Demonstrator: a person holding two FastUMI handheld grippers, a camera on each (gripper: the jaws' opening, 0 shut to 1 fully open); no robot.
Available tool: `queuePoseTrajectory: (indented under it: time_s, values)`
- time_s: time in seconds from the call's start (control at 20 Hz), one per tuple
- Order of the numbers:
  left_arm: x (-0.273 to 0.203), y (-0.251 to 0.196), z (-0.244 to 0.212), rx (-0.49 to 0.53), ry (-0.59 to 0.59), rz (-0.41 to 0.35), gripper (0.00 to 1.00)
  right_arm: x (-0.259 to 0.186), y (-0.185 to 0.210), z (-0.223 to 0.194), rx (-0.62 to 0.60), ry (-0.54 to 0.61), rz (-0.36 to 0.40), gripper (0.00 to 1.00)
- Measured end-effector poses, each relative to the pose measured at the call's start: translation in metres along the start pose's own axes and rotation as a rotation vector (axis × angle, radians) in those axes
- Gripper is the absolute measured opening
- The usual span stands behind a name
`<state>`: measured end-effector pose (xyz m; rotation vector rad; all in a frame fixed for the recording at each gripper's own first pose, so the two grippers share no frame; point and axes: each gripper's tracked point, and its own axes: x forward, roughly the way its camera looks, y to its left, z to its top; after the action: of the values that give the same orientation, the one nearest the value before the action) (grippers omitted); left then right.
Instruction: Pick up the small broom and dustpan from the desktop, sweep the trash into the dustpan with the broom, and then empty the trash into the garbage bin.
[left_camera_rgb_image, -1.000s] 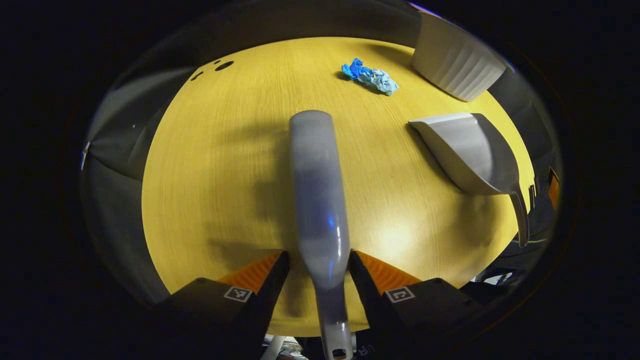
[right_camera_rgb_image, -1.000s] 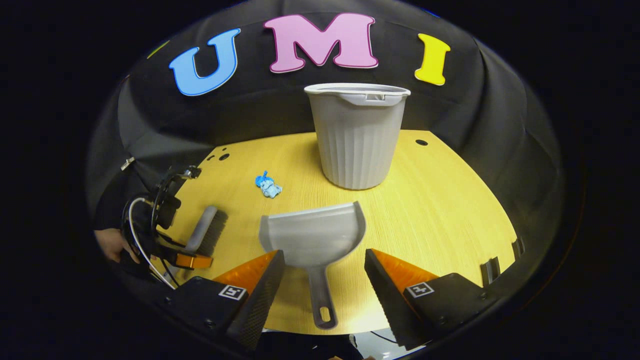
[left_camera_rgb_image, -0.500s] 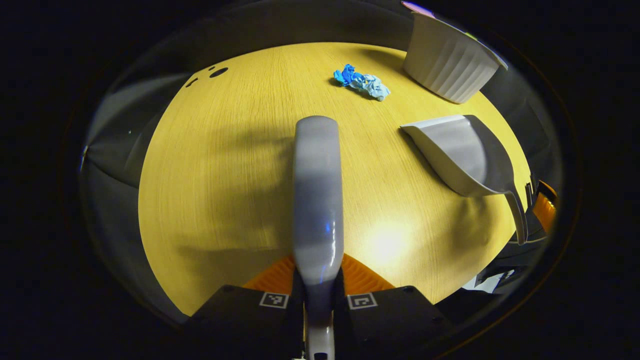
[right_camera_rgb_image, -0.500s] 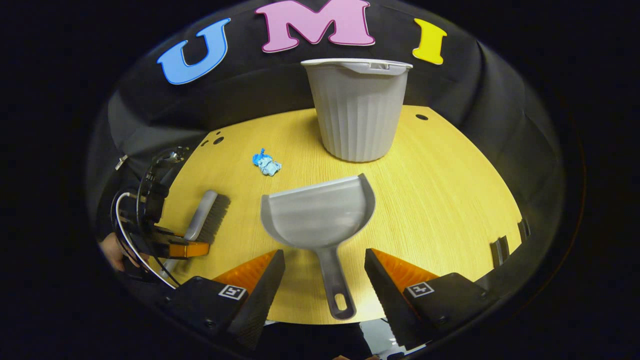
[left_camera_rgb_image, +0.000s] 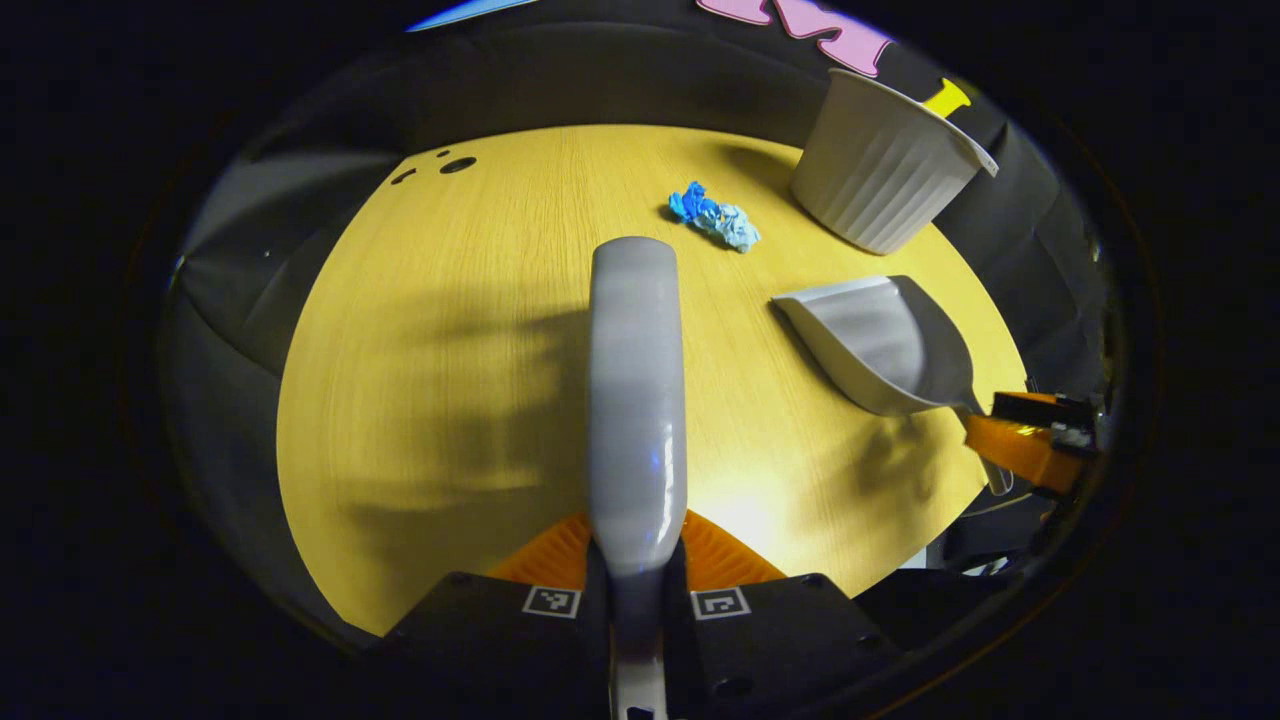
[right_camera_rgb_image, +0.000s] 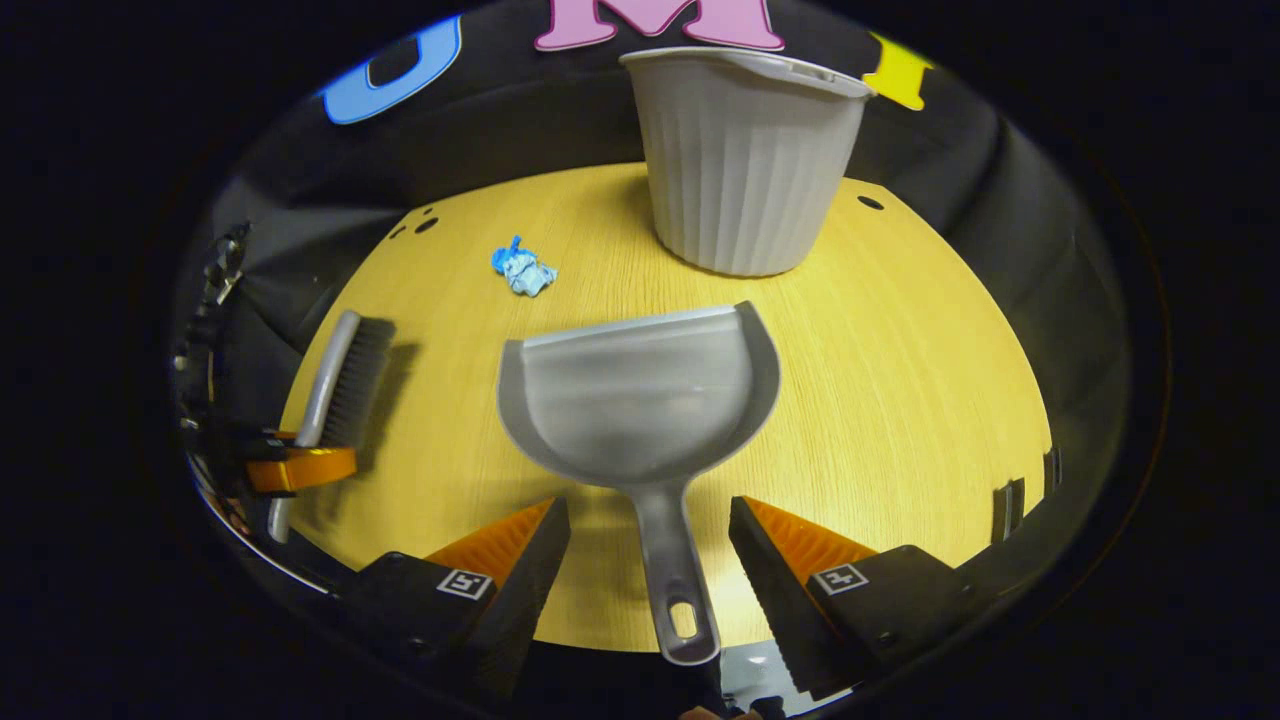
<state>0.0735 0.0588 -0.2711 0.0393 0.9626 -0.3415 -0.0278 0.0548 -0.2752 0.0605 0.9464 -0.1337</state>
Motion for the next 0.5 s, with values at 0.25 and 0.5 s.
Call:
queuePoseTrajectory:
  time_s: [0.25,0.5]
  values:
    - [-0.014,0.005,0.02,-0.011,-0.033,0.028,0.26,0.037,-0.002,-0.013,-0.041,0.113,-0.004,1.0]
    - [-0.014,0.009,0.04,-0.039,-0.025,0.062,0.26,0.05,-0.004,-0.016,-0.057,0.154,0.017,0.86]
